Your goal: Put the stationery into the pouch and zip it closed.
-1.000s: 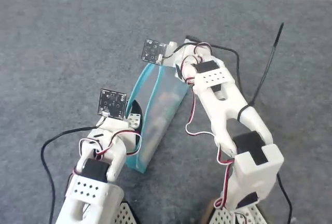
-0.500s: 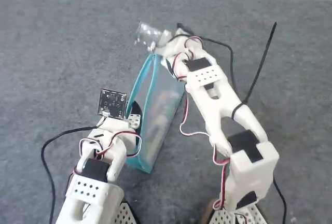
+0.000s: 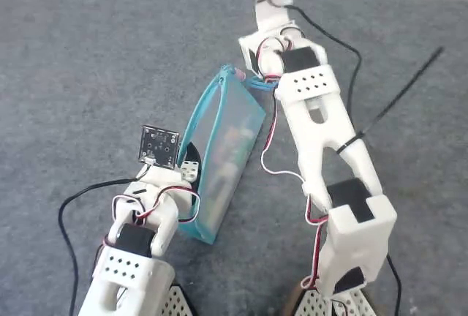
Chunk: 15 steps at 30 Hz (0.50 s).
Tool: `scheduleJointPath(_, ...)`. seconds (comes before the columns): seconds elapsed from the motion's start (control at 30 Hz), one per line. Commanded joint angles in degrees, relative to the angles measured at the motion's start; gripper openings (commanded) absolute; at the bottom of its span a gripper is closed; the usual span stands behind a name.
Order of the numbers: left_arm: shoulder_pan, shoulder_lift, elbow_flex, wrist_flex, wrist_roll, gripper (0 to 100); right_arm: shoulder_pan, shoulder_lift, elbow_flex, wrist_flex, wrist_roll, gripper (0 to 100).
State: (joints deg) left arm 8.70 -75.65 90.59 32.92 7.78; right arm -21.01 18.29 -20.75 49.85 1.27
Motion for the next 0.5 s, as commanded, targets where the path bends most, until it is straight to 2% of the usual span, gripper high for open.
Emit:
scheduleJointPath(0.0, 0.9, 0.4, -0.5, 0.1, -0.6, 1, -1.7, -5.1, -6.8, 3.6, -7.6, 9.6)
scheduleJointPath(0.07, 0.9, 0.3, -0.5, 0.3, -0.6, 1, -2.6, -4.4, -7.6, 3.9, -11.9, 13.0)
scheduleJointPath(0.27, 0.9, 0.2, -0.5, 0.4, -0.6, 1, -5.6, -0.7, -7.8, 4.0, -26.8, 31.4)
scheduleJointPath(0.47, 0.9, 0.1, -0.5, 0.4, -0.6, 1, -6.7, 6.6, -7.8, 3.7, -28.7, 32.1)
